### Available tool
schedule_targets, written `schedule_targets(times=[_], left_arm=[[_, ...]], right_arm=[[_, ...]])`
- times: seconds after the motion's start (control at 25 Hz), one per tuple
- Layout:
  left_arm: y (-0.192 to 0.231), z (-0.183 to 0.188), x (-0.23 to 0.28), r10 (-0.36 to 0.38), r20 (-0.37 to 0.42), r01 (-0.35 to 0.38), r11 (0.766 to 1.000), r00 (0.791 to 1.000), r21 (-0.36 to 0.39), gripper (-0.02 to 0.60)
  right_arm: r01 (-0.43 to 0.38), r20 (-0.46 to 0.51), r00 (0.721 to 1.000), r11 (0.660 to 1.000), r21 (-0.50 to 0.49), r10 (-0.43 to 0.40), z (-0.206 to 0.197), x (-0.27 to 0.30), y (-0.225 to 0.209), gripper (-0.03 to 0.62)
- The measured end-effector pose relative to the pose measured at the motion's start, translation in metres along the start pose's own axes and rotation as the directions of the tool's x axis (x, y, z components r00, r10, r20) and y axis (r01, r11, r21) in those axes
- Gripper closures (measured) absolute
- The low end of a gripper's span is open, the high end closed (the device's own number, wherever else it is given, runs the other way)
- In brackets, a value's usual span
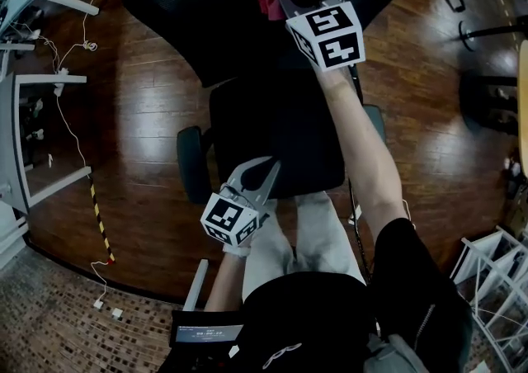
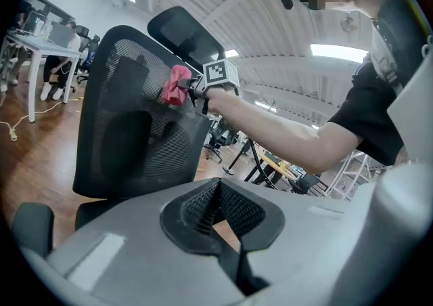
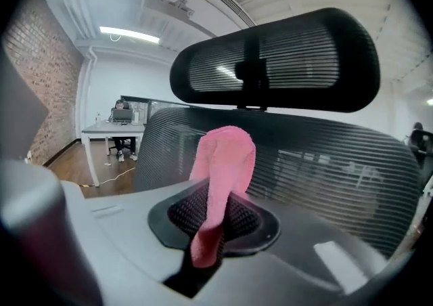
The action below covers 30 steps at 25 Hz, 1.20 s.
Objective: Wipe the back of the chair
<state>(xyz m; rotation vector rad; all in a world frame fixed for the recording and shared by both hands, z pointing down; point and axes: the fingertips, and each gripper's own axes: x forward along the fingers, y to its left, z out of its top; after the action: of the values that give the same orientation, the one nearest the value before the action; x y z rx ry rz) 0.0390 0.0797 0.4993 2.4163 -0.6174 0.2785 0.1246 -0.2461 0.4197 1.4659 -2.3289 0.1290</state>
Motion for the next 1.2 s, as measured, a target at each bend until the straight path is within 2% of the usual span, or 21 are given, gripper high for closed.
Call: schedule_targets(times=[0.52,0.96,1.2], left_arm=[[-0.055,-0.006,0.065,-0.119,-0.064,0.122,0.992,0.991,0.040,0.591],[-0.074,-0.007,0.089,-0.160,-0.089,0.165,0.985,0.983,0.056,0.591],[-0.072,-0.001,0.089,-0.166,-0.080,0.171,0.983,0.983,0.064,0.591]], right_arm=[[0.193,-0.024,0.981,0.980,0.044,-0.192,-0.039,-0.091,-0.128,0.553],[0.288,-0.046,0.957,0.956,0.061,-0.286,-0.055,-0.137,-0.181,0.551],[0.384,-0.067,0.923,0.919,0.083,-0.380,-0.058,-0.157,-0.208,0.553]])
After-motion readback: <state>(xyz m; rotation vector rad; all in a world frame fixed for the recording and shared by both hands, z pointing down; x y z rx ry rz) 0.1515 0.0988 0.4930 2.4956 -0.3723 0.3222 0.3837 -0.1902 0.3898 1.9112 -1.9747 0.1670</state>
